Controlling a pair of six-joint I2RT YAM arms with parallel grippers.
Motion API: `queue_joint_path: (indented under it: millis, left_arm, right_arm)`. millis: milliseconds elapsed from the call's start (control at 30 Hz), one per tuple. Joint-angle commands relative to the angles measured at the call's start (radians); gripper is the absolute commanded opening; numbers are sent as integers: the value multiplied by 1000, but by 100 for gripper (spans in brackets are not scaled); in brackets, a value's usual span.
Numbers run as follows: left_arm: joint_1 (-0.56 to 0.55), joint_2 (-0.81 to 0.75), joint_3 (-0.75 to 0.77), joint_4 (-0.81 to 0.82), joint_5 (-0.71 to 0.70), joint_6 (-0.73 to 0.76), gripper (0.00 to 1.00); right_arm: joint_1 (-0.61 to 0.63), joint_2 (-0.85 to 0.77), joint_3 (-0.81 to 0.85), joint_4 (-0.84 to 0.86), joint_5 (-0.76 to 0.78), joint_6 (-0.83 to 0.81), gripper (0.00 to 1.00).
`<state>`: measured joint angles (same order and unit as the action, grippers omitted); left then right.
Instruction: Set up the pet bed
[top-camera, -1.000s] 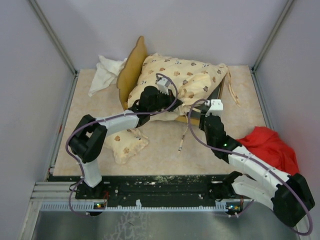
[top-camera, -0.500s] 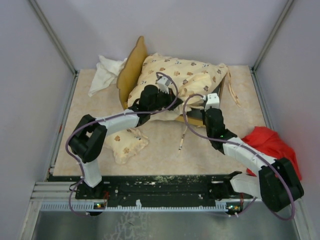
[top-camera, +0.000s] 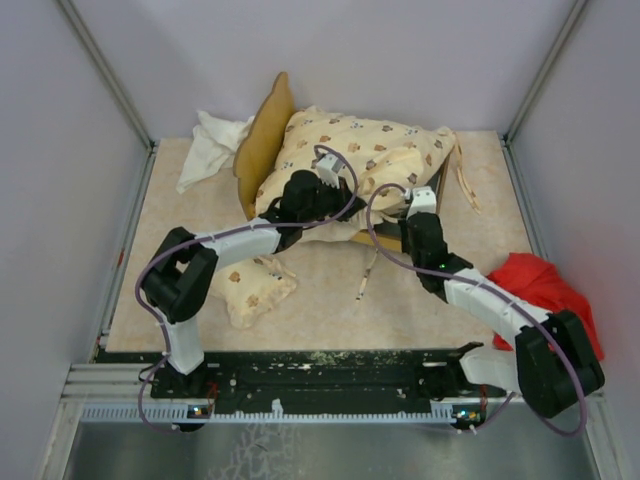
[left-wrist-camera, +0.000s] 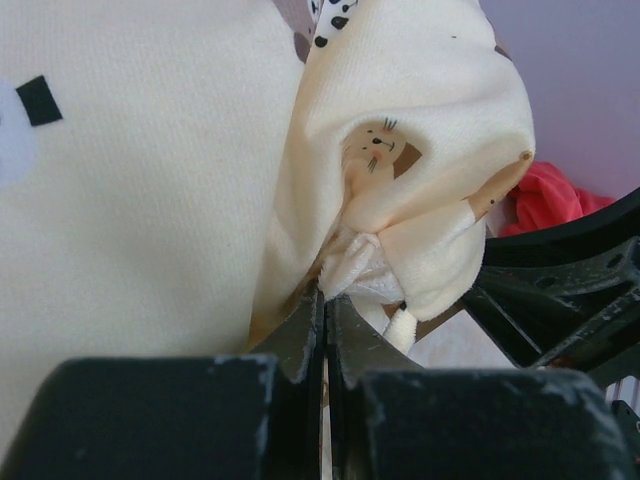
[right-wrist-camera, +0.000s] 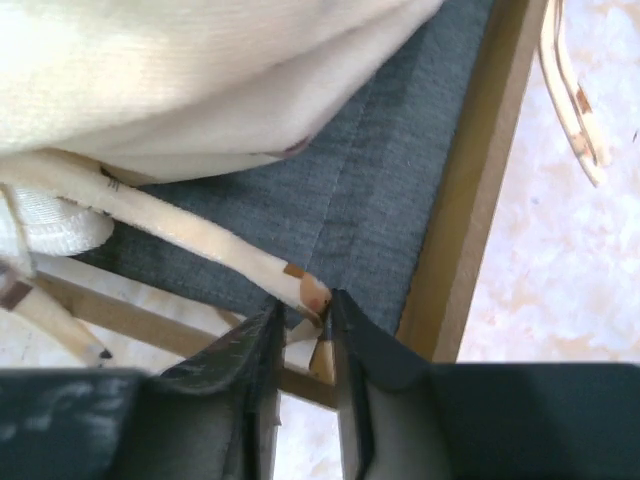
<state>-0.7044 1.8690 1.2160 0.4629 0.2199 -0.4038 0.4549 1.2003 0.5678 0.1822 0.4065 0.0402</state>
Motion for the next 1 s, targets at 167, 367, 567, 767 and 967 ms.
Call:
queue_joint_path:
  millis: [167, 367, 567, 767, 967]
  left_arm:
    - [10, 25, 27, 17, -7, -1, 0]
    - [10, 22, 31, 19, -3, -3, 0]
    - [10, 26, 40, 17, -1, -6, 0]
    - [10, 38, 53, 16, -2, -8, 0]
    - [10, 54, 74, 9, -6, -2, 0]
  right_arm:
    - [94, -277, -7, -222, 81, 405, 49]
    - [190, -259, -123, -70, 180, 570, 49]
    - [210, -77, -188, 157, 237, 653, 47]
    - [211, 80, -179, 286, 351, 701, 51]
    - [176, 186, -181, 456, 344, 654, 53]
